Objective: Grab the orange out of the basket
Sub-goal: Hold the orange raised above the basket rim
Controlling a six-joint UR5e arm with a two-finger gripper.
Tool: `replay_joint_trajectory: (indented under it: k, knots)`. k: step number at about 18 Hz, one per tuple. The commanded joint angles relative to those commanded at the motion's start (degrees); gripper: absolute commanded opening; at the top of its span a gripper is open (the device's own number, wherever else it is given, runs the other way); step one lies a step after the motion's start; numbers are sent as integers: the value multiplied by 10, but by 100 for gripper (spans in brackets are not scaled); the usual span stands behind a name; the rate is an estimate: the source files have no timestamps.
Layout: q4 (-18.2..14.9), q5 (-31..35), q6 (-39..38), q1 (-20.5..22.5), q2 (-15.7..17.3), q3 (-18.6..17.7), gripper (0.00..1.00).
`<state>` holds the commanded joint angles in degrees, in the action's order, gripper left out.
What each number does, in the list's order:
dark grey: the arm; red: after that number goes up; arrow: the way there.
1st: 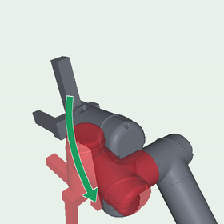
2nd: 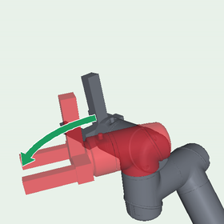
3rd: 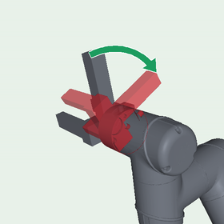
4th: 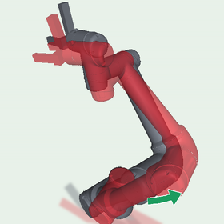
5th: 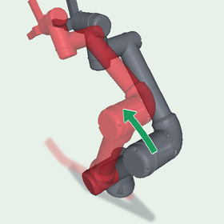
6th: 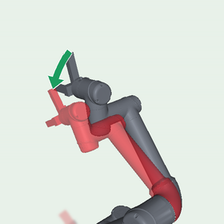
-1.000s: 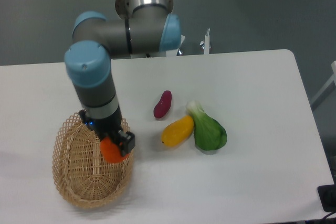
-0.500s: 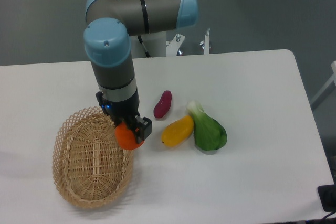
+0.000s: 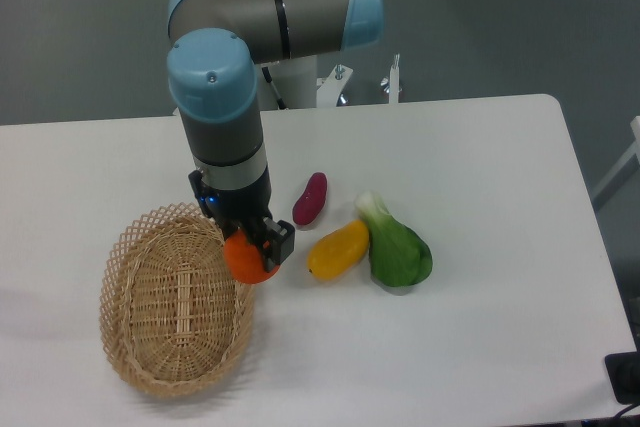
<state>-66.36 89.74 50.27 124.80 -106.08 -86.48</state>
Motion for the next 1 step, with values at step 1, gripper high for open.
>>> replay_joint_trajectory:
  k: [1]
  knots:
    - [0,0,-1,0,0,0,69]
